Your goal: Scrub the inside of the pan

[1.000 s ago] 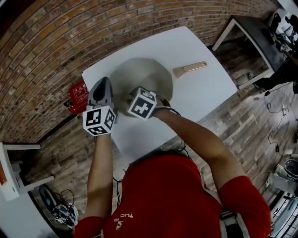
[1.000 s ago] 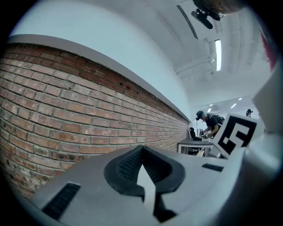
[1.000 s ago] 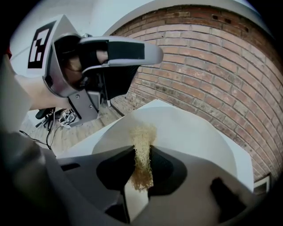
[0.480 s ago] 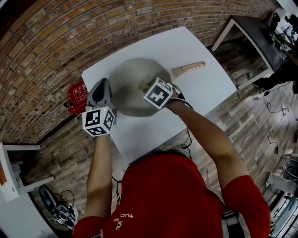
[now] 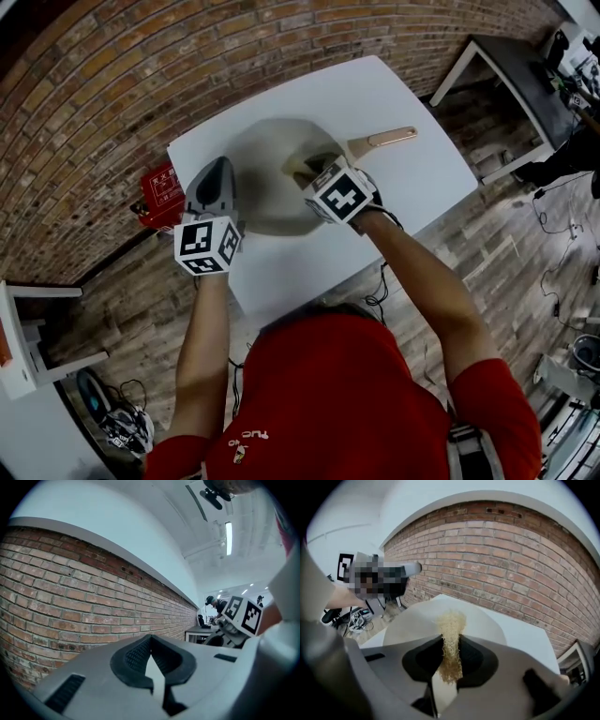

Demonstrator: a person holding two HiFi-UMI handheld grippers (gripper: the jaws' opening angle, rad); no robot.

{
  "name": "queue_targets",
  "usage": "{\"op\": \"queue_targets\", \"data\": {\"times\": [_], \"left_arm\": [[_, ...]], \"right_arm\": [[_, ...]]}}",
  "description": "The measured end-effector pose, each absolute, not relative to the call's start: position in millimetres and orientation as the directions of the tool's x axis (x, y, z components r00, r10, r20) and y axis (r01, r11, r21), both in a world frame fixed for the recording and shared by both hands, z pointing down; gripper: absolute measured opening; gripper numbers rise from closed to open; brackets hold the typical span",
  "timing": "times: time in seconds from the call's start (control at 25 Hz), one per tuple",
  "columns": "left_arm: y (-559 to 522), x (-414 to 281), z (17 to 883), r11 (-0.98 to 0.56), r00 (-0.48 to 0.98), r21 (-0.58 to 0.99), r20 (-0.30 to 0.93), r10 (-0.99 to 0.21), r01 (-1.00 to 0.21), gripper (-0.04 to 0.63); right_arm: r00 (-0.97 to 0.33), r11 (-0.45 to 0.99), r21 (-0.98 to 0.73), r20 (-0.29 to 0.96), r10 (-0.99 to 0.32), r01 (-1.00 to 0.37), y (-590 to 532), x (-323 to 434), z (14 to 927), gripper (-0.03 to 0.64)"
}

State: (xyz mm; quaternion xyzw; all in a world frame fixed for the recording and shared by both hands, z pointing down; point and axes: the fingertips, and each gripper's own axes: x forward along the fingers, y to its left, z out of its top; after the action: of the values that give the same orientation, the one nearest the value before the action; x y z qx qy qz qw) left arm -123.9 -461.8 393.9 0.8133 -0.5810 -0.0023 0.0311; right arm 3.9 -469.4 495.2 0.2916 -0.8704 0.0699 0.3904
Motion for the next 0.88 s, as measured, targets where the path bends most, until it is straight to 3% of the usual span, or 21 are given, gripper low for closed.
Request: {"op": "queue_targets", "data": {"times": [0.2,0.44,0.68,0.88], "left_arm": [[-458,-102,372,-0.357,0.358,0.052,-0.003,-0.934,-0.933,0.014],[-447,-83,346,-0.381,0.379,0.045,-0.043,-0.924,-0.924,0.014],[-441,-81,339,-0.381,0.379,0.045,-0.049,-0.924,-0.923,0.014],[-439,-82,344,-0.376,0.375,0.040,-0.034,-0.927,-0.926,0.014]], "right_arm": [[-0.709,0.810,0.044,0.459,-0.536,-0.584,-467,-15,429,0.087],[-0.783,0.803,-0.017,0.237,-0.575,-0.595,-457,-16,370,0.087],[-0.806,0.803,-0.078,0.116,-0.581,-0.591,-451,-16,349,0.086],[-0.810,0.807,-0.082,0.106,-0.577,-0.585,-446,-17,351,0.086]]}}
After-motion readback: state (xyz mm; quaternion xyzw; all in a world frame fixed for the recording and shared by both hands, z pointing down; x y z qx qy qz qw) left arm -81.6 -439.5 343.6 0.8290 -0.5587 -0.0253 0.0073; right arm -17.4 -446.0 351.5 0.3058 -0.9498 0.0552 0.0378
